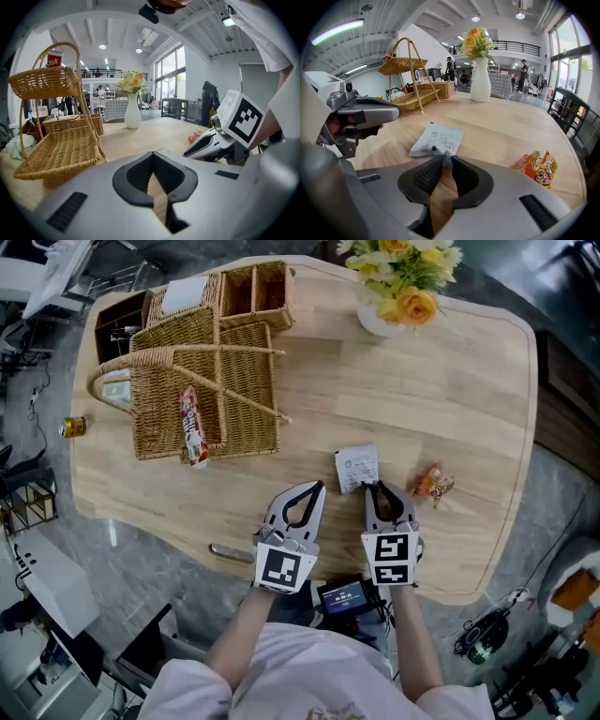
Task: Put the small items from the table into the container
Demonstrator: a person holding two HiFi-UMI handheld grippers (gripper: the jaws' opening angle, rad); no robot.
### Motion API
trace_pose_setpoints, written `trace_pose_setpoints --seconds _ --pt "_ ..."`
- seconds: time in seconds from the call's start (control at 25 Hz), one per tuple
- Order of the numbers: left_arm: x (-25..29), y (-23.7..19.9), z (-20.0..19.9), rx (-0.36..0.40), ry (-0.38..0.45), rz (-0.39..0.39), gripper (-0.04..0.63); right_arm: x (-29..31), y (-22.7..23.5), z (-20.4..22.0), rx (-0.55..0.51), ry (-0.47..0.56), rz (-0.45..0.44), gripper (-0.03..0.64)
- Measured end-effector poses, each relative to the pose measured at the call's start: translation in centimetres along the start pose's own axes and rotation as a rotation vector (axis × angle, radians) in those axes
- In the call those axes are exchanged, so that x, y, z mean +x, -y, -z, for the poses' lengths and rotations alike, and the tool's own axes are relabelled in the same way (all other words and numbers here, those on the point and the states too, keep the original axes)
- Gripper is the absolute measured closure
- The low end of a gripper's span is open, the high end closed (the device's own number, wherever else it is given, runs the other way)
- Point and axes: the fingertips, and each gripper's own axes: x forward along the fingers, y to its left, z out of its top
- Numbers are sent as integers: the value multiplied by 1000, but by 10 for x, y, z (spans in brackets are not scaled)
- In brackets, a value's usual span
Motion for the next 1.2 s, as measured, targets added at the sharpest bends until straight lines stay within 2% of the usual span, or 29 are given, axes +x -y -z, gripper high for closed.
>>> trace_pose_setpoints --seconds 0.08,0.16,0.84,1.2 --pt "0 0 -2 -2 2 -1 592 -2 1 -3 4 18 -3 570" --pt "-1 -1 -4 -5 7 -2 592 -6 3 -9 20 47 0 591" --pt "-39 -11 -39 10 86 -33 592 -56 -8 -41 19 149 48 594" --pt "-87 -30 -61 19 124 -102 592 -83 -31 -54 17 195 36 594"
